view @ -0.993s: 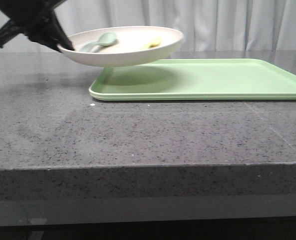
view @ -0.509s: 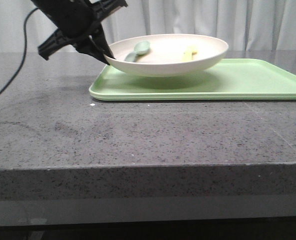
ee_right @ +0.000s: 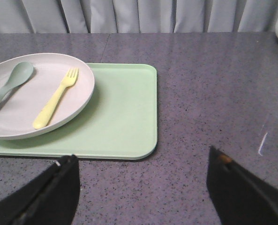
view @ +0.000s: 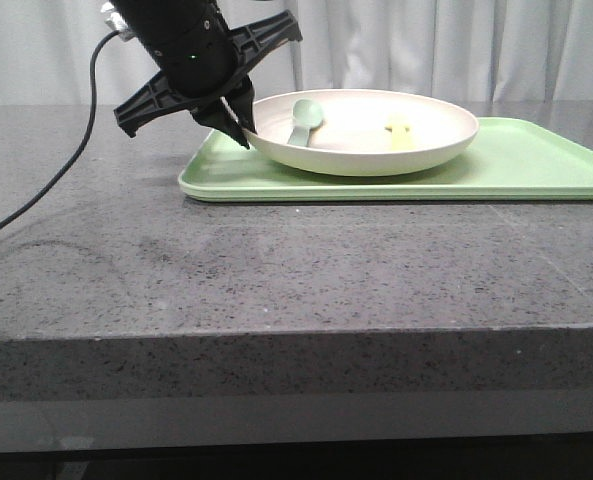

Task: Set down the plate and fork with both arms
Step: 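Lower the plate onto the green tray and open the left gripper, then raise the left gripper away from the plate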

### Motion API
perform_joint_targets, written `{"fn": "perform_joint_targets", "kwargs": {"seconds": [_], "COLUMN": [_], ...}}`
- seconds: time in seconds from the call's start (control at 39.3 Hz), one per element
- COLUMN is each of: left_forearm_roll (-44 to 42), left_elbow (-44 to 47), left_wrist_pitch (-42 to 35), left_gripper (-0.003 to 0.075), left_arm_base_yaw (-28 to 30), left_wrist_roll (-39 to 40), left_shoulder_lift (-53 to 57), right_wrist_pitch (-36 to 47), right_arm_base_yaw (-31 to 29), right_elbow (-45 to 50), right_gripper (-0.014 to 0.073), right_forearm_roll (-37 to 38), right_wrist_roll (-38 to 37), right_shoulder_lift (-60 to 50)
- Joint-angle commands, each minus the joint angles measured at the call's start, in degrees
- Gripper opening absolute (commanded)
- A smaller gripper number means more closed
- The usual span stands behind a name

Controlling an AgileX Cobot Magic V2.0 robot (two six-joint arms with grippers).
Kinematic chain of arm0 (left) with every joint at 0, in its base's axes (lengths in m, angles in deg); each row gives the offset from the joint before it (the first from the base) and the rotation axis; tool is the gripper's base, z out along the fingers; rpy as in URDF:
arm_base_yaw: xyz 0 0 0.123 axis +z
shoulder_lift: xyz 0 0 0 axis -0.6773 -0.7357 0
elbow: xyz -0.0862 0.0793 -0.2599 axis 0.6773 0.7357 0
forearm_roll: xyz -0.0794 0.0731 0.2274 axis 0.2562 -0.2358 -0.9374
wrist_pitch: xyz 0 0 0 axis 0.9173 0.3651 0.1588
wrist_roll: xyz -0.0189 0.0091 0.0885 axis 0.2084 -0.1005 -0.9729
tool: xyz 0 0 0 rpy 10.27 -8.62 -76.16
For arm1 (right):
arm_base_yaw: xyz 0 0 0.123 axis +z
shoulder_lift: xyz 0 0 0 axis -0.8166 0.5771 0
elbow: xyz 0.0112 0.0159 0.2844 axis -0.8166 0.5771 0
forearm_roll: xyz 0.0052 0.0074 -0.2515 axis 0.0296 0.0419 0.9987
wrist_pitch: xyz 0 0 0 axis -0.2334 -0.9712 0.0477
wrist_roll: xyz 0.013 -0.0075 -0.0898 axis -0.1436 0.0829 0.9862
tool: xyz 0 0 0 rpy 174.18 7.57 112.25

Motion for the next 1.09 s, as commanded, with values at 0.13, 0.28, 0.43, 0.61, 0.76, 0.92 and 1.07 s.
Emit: {"fn": "perform_joint_targets", "kwargs": {"seconds": [0.13, 0.28, 0.43, 0.61, 0.76, 0.92, 1.07], "left_forearm_roll": [-1.7, -8.2, -10.3, -10.3, -10.6, -12.6, -15.6], "left_elbow": [-7.4, -9.1, -9.5, -10.4, -10.5, -10.5, -10.5], "left_wrist_pitch": [-1.0, 2.4, 2.0, 1.3, 0.0, 0.8, 3.6], "left_gripper": [-0.0018, -0.0018, -0.0017, 0.0007, 0.0172, 0.0347, 0.037], "left_arm_base_yaw": [-2.7, -4.5, -5.1, -5.8, -5.8, -5.8, -5.8], "left_wrist_roll": [2.4, 8.4, 9.5, 9.5, 9.1, 8.8, 8.1], "left_shoulder_lift": [0.1, -1.1, -1.1, -1.1, -0.7, 0.5, 3.3], "right_wrist_pitch": [4.0, 3.8, 3.6, 2.5, 2.5, 2.5, 2.6], "right_arm_base_yaw": [0.0, 0.0, 0.0, 0.0, 0.0, 0.0, 0.0], "right_elbow": [-1.8, -1.8, -1.8, -1.8, -1.8, -1.8, -1.8], "right_gripper": [0.0581, 0.0581, 0.0581, 0.0581, 0.0581, 0.0581, 0.0581], "right_forearm_roll": [0.1, 0.1, 0.1, 0.1, 0.1, 0.1, 0.1], "right_wrist_roll": [0.3, 0.3, 0.3, 0.3, 0.3, 0.3, 0.3], "right_shoulder_lift": [0.6, 0.6, 0.6, 0.6, 0.6, 0.6, 0.6]}}
